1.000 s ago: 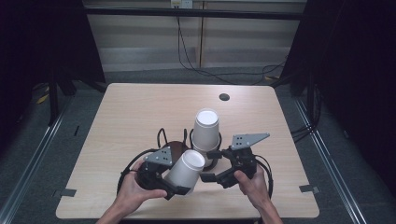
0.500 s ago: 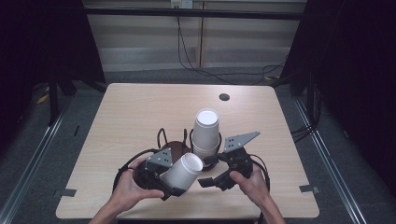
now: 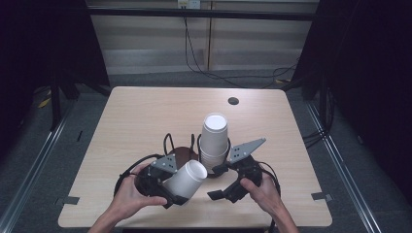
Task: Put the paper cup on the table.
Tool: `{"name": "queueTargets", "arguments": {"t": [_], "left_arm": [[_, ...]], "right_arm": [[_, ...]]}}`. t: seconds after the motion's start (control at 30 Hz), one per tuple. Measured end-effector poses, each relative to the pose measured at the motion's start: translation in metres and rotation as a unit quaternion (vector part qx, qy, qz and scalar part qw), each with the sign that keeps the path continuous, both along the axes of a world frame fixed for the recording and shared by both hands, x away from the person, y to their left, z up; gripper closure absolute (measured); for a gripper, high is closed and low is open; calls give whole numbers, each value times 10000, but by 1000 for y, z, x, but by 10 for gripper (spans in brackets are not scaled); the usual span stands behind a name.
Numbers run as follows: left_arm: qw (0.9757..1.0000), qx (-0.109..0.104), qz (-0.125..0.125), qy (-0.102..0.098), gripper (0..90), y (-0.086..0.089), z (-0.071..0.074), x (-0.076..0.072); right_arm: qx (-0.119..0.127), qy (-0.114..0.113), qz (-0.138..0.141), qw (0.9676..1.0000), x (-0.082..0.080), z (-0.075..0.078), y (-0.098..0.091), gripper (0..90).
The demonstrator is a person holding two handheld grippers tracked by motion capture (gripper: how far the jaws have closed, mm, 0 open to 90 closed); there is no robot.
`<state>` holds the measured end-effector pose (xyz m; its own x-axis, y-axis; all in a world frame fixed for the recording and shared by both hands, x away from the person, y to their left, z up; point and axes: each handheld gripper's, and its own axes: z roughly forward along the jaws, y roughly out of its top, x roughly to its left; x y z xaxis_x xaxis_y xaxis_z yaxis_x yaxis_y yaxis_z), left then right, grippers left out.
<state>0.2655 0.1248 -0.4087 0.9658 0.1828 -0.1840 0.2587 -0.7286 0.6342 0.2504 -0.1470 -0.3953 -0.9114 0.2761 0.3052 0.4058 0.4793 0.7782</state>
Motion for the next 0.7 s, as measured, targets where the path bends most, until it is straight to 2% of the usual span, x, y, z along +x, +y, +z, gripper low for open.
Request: {"name": "queueTargets", "arguments": {"t": [0.03,0.2,0.23,0.33,0.37,0.4,0.43,0.47,0.53,0.57,0.63,0.7], "left_arm": [[9999,87,-88,-37,209,-1,1,1],[9997,215,-119,-24,208,-2,2,1],[9991,372,-225,-34,208,-3,1,-1],[9987,453,-225,-52,208,-4,0,-3],[9983,528,-250,-52,208,-5,-1,-3],[9983,528,-250,-52,208,-5,-1,-3],[9980,569,-283,-57,209,-6,-1,-3],[9980,569,-283,-57,209,-6,-1,-3],[9970,700,-320,-48,209,-9,-1,-3],[9970,700,-320,-48,208,-9,-1,-3],[9965,749,-374,-63,206,-10,0,-2],[9962,787,-355,-68,206,-11,0,-3]], "right_arm": [[-89,45,71,9999,1,-2,2,144],[-182,31,165,9997,2,-3,8,147],[-439,-47,187,9989,2,-4,13,147],[-581,-41,260,9980,2,-4,17,148],[-735,-43,371,9966,3,-5,21,153],[-735,-43,371,9966,3,-5,21,153],[-919,-38,415,9949,3,-6,25,153],[-919,-38,415,9949,3,-6,25,153],[-1092,6,518,9927,6,-8,29,154],[-1092,6,518,9927,6,-8,29,154],[-1247,42,574,9905,8,-9,32,154],[-1297,-5,576,9899,8,-10,33,154]]}}
